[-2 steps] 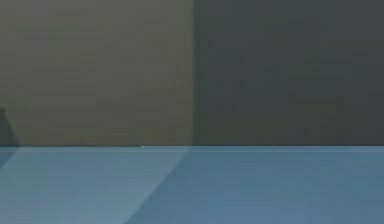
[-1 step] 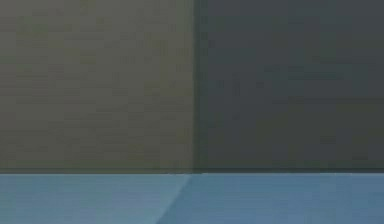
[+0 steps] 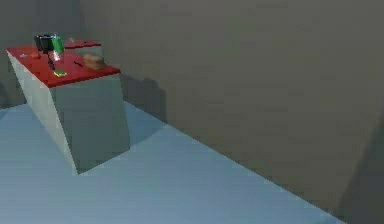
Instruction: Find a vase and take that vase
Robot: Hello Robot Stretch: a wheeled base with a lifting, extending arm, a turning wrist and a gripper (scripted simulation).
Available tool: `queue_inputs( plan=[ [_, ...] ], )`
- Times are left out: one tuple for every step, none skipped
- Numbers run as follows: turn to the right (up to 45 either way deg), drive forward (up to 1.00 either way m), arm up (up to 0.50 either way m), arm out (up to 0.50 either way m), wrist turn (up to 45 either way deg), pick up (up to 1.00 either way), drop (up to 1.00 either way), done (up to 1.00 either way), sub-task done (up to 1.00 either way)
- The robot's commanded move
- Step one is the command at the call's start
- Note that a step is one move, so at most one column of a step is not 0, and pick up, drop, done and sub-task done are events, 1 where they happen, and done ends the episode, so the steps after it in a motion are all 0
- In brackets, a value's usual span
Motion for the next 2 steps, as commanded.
queue_inputs(
  plan=[
    [-18.0, 0.00, 0.00, 0.00, 0.0, 0.00, 0.00, 0.00, 0.00],
    [0.0, 0.35, 0.00, 0.00, 0.0, 0.00, 0.00, 0.00, 0.00]
  ],
)
